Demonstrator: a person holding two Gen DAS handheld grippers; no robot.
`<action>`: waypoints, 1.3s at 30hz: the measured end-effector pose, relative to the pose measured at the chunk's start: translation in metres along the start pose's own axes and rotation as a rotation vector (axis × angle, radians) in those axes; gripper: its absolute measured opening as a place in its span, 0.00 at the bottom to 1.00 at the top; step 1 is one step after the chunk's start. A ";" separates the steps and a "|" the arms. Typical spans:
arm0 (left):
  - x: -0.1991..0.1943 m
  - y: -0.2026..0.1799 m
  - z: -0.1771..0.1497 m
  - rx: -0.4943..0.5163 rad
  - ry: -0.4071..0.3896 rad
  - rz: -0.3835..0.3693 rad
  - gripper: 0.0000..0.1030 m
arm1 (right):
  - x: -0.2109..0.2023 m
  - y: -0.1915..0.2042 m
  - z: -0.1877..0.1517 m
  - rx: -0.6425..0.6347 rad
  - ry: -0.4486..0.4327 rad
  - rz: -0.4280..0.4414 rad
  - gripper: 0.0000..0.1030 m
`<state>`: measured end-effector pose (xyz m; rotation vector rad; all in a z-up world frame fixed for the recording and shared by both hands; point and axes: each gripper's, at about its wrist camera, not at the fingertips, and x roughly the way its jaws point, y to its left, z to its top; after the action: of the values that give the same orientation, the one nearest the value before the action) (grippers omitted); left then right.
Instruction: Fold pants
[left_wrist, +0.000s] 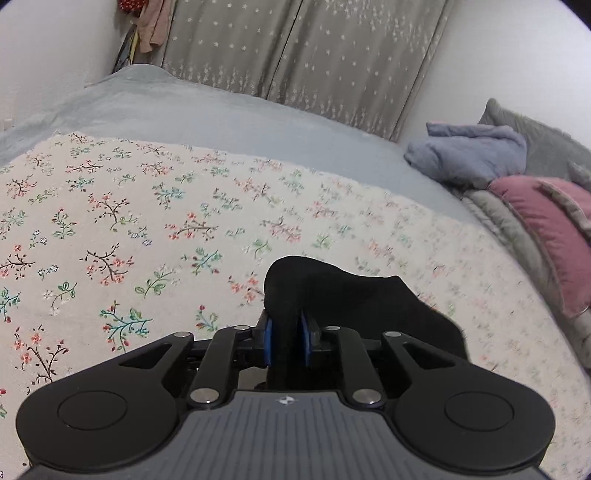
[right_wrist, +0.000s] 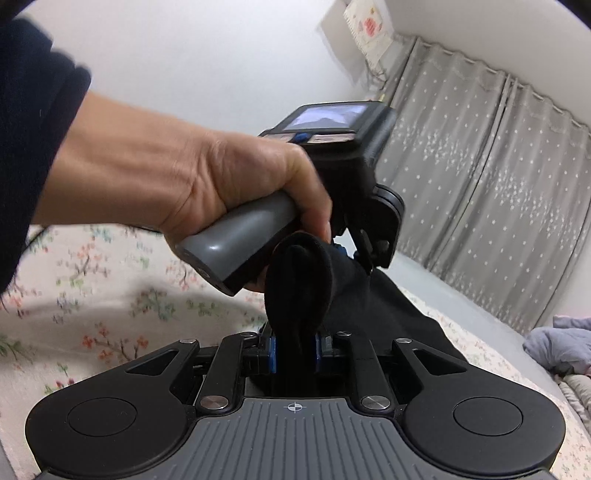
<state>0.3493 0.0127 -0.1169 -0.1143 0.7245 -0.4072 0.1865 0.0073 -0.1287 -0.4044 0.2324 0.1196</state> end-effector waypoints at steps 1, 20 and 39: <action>-0.001 0.000 0.001 -0.009 -0.008 -0.004 0.12 | 0.001 0.002 -0.001 -0.012 0.001 -0.004 0.18; -0.025 0.006 0.002 0.071 -0.082 0.227 0.27 | -0.028 -0.005 -0.006 0.049 0.028 0.209 0.73; -0.091 -0.046 -0.041 0.040 -0.043 0.086 0.30 | -0.048 -0.196 -0.065 0.783 0.112 0.175 0.79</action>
<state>0.2459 0.0087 -0.0806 -0.0537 0.6764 -0.3363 0.1587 -0.2008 -0.1011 0.3901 0.4024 0.1671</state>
